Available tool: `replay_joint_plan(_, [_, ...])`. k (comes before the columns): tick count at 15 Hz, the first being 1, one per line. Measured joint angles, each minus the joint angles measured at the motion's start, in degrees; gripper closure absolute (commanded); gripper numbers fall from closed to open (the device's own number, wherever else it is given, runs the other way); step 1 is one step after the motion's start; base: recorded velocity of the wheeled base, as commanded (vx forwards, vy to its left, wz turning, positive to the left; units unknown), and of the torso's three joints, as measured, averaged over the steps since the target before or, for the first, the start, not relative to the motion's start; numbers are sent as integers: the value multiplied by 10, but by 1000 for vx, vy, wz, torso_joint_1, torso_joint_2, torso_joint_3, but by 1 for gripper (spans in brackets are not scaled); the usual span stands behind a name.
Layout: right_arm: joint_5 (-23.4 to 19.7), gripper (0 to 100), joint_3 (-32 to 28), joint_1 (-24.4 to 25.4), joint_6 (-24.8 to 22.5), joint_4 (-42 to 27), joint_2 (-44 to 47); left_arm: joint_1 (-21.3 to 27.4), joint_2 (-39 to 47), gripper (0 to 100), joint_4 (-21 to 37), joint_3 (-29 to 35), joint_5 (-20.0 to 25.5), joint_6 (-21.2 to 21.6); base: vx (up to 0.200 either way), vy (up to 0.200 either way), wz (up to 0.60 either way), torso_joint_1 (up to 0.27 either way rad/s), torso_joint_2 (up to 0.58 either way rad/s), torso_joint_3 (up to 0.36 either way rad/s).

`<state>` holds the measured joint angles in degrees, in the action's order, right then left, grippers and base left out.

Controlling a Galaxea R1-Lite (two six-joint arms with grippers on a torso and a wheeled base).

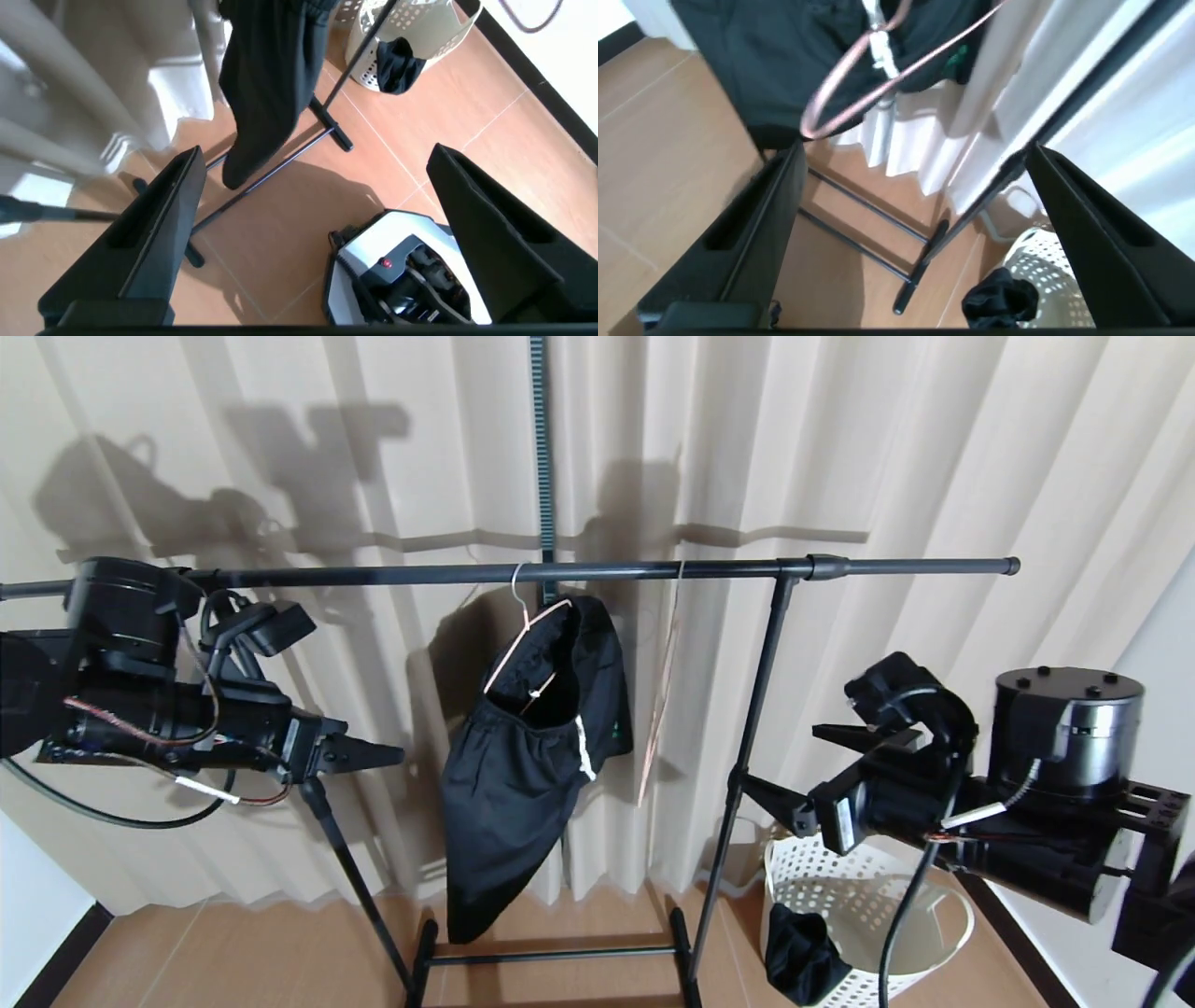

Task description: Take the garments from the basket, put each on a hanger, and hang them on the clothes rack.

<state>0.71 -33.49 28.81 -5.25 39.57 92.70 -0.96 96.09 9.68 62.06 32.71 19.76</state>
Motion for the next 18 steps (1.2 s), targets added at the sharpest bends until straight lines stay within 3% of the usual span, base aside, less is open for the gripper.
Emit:
replay_joint_plan(4, [26, 0, 59, 2, -18, -88, -149, -25, -148, 0, -2, -126, 1, 2, 0, 0, 0, 0, 0, 0])
replay_joint_plan(9, [137, 0, 147, 15, -23, -212, -387, -38, -365, 0, -2, -297, 0, -7, 0, 0, 0, 0, 0, 0])
replay_joint_plan(13, [163, 0, 226, -71, -33, -281, -568, -57, -496, 0, -5, -397, 0, -30, 0, 0, 0, 0, 0, 0])
replay_joint_plan(16, [164, 0, 276, -159, -61, -360, -728, -61, -560, 0, -12, -445, 0, -41, 0, 0, 0, 0, 0, 0])
replay_joint_plan(18, [150, 0, 303, -200, -53, -408, -808, -61, -589, 0, -46, -477, -4, -55, 0, 0, 0, 0, 0, 0])
